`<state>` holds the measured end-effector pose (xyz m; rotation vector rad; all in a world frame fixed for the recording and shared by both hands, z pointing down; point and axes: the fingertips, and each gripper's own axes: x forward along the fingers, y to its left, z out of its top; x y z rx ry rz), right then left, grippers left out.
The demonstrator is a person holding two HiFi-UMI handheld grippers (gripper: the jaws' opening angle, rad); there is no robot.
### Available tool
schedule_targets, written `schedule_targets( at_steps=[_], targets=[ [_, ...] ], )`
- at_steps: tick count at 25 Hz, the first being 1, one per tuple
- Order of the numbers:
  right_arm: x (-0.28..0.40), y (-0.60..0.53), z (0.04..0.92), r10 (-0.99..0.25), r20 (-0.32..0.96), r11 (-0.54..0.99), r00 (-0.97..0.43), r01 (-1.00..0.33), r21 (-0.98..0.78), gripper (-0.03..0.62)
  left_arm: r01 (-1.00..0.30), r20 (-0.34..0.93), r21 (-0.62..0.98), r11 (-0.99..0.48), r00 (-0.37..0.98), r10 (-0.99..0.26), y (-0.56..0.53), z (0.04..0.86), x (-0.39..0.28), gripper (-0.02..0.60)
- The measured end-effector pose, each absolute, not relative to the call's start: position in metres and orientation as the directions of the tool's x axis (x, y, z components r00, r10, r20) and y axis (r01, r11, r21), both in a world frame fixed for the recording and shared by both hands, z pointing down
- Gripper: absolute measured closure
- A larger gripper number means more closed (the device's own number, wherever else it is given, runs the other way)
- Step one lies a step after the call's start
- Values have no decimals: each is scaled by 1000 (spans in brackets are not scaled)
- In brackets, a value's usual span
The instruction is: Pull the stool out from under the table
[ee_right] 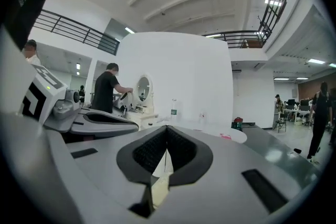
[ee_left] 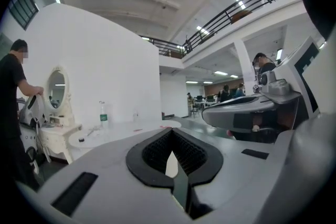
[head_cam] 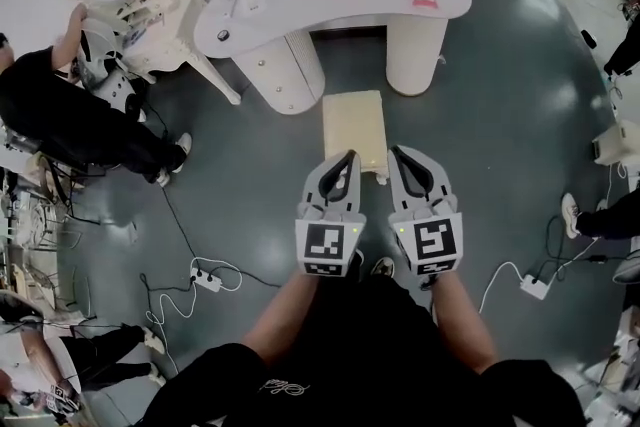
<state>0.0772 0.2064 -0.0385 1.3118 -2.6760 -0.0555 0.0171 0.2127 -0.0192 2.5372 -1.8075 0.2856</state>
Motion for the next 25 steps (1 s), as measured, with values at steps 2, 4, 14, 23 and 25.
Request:
schedule_targets(
  at_steps=[2, 4, 14, 23, 25],
  targets=[
    [83, 206, -38, -797, 132, 603, -590, -791, 104, 588, -937, 146, -99, -335, 319, -936, 212, -24, 20, 575],
    [88, 203, -40, -803, 129, 594, -581, -796, 116, 588, -935, 132, -104, -339, 324, -937, 209, -30, 25, 575],
    [93, 201, -48, -814, 95, 581, -573, -800, 149, 588, -929, 106, -96, -358, 348, -932, 209, -37, 34, 575],
    [92, 201, -48, -818, 103, 575, -566, -809, 124, 588, -930, 98, -95, -355, 346, -933, 211, -39, 35, 575],
    [91, 202, -50, -816, 95, 579, -571, -804, 137, 588, -930, 96, -97, -356, 347, -933, 212, -41, 35, 575]
  ],
)
